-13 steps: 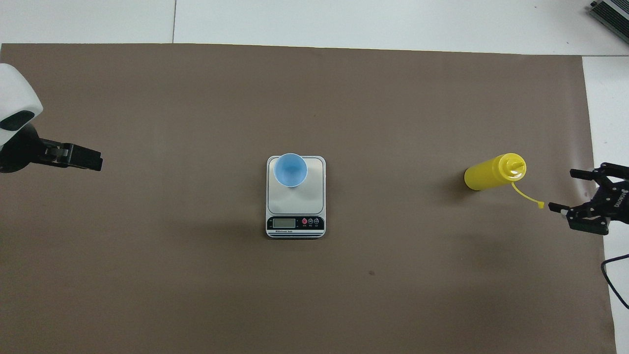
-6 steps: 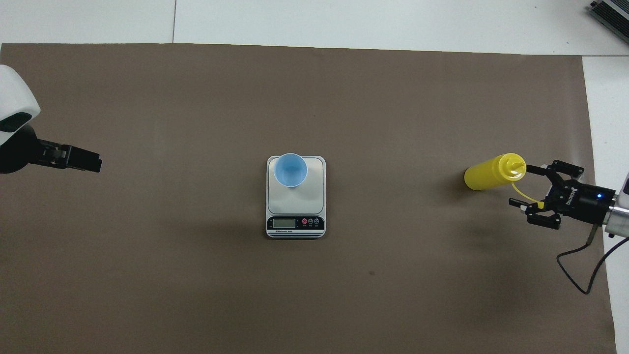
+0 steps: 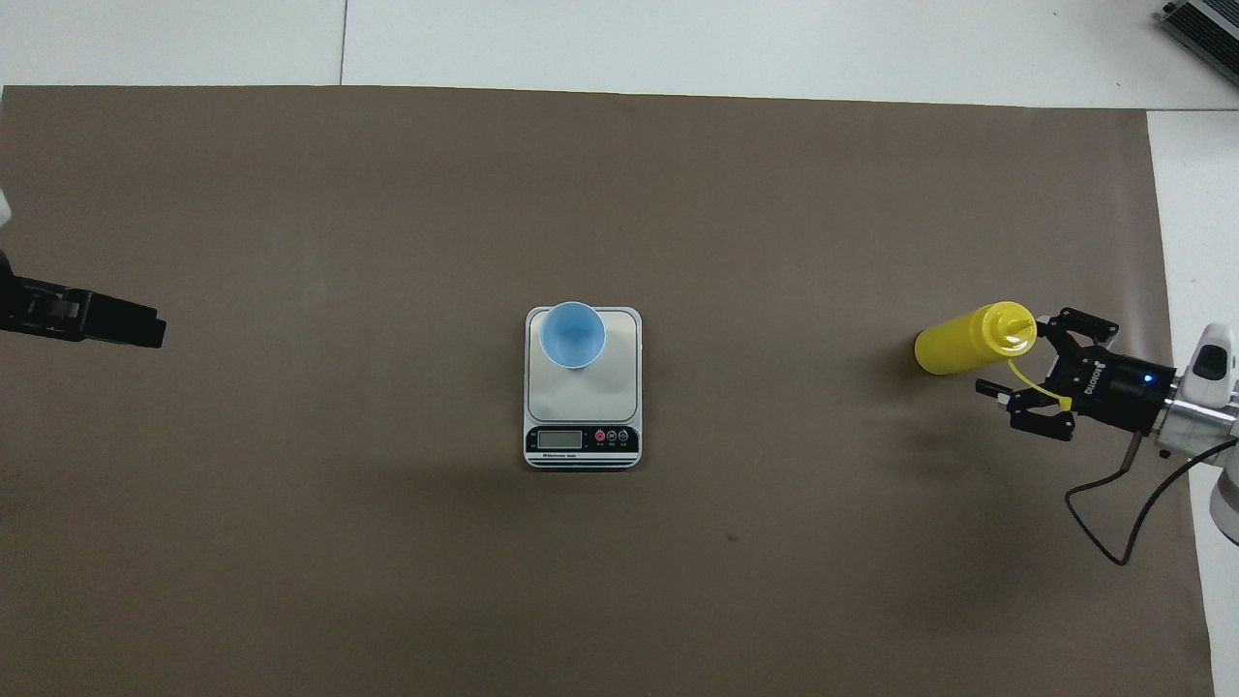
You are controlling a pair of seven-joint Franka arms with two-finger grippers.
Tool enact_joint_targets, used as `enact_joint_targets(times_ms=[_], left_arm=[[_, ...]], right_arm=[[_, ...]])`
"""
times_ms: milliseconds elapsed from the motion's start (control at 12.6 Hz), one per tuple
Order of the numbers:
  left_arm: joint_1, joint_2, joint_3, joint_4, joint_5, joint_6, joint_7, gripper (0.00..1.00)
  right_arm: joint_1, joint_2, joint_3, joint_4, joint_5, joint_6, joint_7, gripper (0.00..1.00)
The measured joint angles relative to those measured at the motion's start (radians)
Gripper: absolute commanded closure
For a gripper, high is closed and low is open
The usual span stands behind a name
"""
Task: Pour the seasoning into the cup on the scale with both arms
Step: 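Reach the right gripper to the yellow bottle and grasp it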
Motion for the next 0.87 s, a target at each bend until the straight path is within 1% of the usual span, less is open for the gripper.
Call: enact_joint_targets(times_ms=[79, 158, 316, 395, 475, 554, 633, 870], left_arm=[[0.0, 0.0, 0.0, -0.001, 0.0, 0.0, -0.028, 0.0], [0.0, 0.0, 0.0, -0.001, 0.0, 0.0, -0.053, 0.0], [0.0, 0.0, 0.0, -0.002, 0.0, 0.002, -0.067, 0.0], [0.0, 0.0, 0.0, -0.003, 0.0, 0.004, -0.069, 0.0], [0.0, 0.0, 0.0, -0.004, 0.0, 0.004, -0.071, 0.0], [0.0, 0.0, 0.0, -0.004, 0.0, 0.005, -0.073, 0.0], [0.0, 0.0, 0.0, -0.004, 0.0, 0.006, -0.074, 0.0], [0.0, 0.0, -0.001, -0.004, 0.0, 0.007, -0.076, 0.0]], right_arm=[[0.0, 0.014, 0.0, 0.001, 0.014, 0.0, -0.014, 0.0], [0.001, 0.024, 0.001, 0.003, 0.021, 0.0, -0.021, 0.1], [0.016, 0.031, 0.002, 0.007, 0.057, 0.0, -0.024, 0.28], [0.032, 0.034, 0.002, 0.01, 0.084, 0.002, -0.026, 0.39], [0.045, 0.036, 0.002, 0.013, 0.095, 0.004, -0.026, 0.65], [0.051, 0.038, 0.002, 0.016, 0.099, 0.005, -0.026, 0.89], [0.053, 0.039, 0.002, 0.018, 0.099, 0.005, -0.026, 1.0], [0.053, 0.044, 0.002, 0.044, 0.099, 0.005, -0.026, 1.0]])
